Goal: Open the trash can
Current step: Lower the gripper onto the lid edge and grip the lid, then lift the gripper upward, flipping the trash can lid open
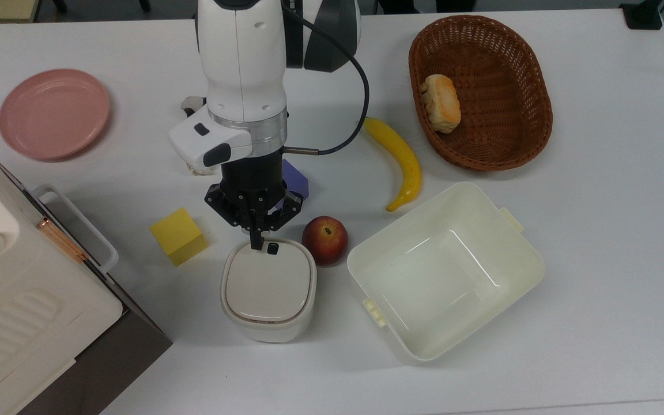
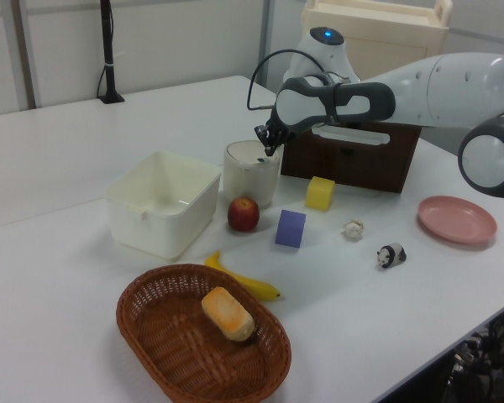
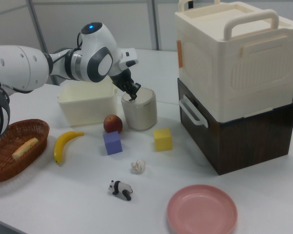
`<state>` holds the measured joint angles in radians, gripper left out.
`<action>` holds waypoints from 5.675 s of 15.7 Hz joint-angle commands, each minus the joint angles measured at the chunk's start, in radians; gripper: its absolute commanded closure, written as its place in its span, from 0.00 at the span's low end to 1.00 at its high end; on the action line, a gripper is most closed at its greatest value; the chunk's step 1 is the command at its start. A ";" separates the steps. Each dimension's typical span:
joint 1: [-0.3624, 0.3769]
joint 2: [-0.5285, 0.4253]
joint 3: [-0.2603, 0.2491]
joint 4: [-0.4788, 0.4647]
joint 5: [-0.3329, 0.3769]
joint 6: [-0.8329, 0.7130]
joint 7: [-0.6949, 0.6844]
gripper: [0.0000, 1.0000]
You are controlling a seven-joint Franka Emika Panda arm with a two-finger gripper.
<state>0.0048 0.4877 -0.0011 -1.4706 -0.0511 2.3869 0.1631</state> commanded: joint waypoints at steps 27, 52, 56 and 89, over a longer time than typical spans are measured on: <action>0.021 0.058 0.018 0.058 -0.021 0.017 0.059 1.00; 0.018 0.055 0.016 0.059 -0.019 0.014 0.058 1.00; 0.020 0.058 0.016 0.059 -0.021 0.014 0.058 1.00; 0.000 -0.272 0.015 -0.087 -0.038 -0.374 -0.032 0.79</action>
<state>-0.0079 0.3633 0.0161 -1.4178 -0.0771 2.1394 0.1957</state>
